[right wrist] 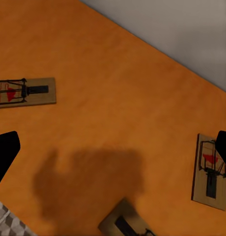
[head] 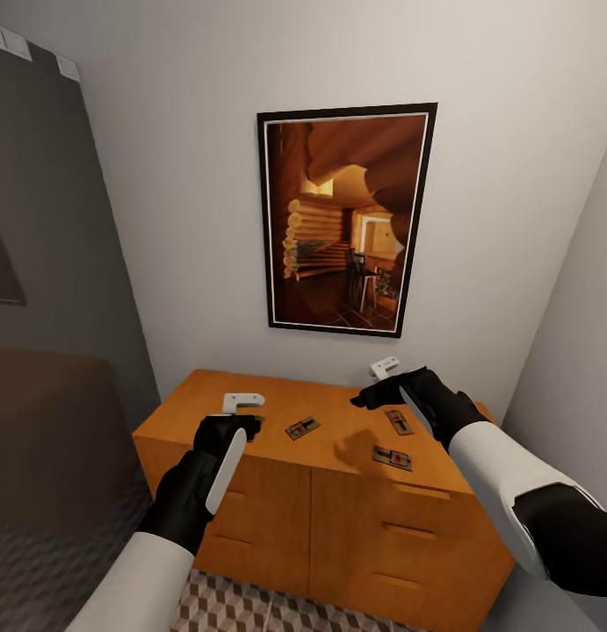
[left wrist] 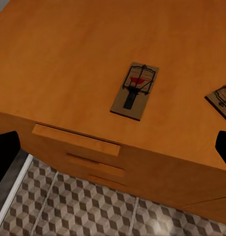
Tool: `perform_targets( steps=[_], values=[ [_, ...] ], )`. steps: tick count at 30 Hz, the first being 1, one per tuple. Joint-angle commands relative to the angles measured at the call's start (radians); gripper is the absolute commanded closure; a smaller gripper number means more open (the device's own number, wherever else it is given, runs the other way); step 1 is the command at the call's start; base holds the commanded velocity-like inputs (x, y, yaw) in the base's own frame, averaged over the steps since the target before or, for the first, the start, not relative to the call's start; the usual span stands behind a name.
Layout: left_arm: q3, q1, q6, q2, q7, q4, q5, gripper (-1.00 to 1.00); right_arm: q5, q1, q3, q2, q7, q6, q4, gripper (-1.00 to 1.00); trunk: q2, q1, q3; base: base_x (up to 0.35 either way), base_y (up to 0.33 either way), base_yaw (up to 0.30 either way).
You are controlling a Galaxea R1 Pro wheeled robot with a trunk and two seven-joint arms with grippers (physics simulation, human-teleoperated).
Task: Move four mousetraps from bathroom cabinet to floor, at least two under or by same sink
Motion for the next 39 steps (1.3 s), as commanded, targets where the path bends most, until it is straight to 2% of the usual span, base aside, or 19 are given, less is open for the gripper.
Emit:
perform_targets(
  steps=[1,9,14,28,39],
  values=[
    [-0.001,0.0,0.002,0.0,0.009,-0.001,0.01,-1.0,0.005,0.0,0.004,-0.001,0.005,0.003,-0.002,-1.0,-0.001,0.0,-0.001,0.0,-0.003,0.0],
    [-0.002,0.0,0.003,0.0,0.009,-0.001,0.01,-1.0,0.004,0.0,0.004,-0.002,0.005,-0.003,-0.002,-1.0,-0.001,0.0,-0.001,0.0,-0.001,0.0],
    [-0.003,0.0,0.003,0.0,0.009,-0.001,0.01,-1.0,0.001,0.0,0.004,-0.002,0.005,-0.038,-0.002,-1.0,-0.001,0.0,-0.001,0.0,0.0,0.0],
    [-0.003,0.0,0.002,0.0,0.009,0.0,0.009,-1.0,0.001,0.0,0.004,-0.002,0.005,-0.046,-0.002,-1.0,-0.001,0.0,-0.001,0.0,-0.002,0.0],
    [-0.004,0.0,0.004,0.0,0.009,0.001,0.009,-1.0,0.001,0.0,0.004,-0.002,0.006,-0.046,-0.002,-1.0,-0.001,0.0,-0.001,0.0,-0.178,0.0]
  ],
)
